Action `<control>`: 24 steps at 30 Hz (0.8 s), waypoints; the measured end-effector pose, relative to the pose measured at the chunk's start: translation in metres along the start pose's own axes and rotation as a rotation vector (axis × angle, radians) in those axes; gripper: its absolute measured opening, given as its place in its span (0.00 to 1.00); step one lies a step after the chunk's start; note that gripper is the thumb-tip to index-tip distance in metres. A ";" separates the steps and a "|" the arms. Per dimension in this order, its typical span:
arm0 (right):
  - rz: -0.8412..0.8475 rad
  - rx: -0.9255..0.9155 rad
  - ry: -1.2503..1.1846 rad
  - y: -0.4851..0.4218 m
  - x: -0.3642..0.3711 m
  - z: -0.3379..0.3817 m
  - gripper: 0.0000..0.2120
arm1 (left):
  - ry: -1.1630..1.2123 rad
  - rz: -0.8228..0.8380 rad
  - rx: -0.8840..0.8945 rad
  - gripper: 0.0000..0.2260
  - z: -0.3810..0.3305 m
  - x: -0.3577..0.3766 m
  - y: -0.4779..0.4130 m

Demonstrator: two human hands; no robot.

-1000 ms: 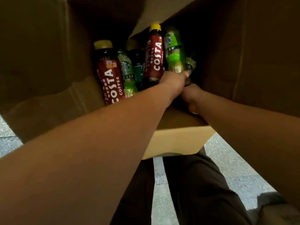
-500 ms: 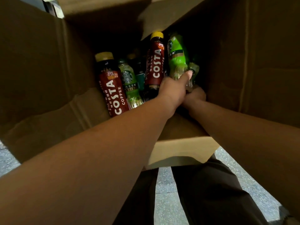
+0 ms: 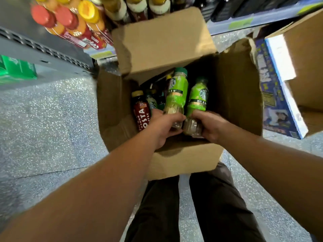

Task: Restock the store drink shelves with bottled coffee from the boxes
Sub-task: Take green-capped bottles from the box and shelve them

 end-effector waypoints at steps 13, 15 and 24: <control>0.095 -0.260 -0.109 0.151 0.029 0.089 0.25 | -0.141 0.019 0.292 0.21 -0.042 0.008 0.150; 0.097 -0.300 -0.067 0.172 0.026 0.101 0.25 | -0.077 0.059 0.298 0.13 -0.041 0.009 0.171; 0.169 -0.467 0.139 0.291 0.015 0.150 0.07 | 0.081 0.161 0.474 0.24 -0.039 0.023 0.292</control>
Point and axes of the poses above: each hand's wrist, its own y-axis away from the middle knuckle, its own x-axis out of the palm, z = x × y, the point moved 9 cm from there along -y, towards the middle knuckle, and after that the axes turned 11 degrees about -x, right-handed, at the moved point
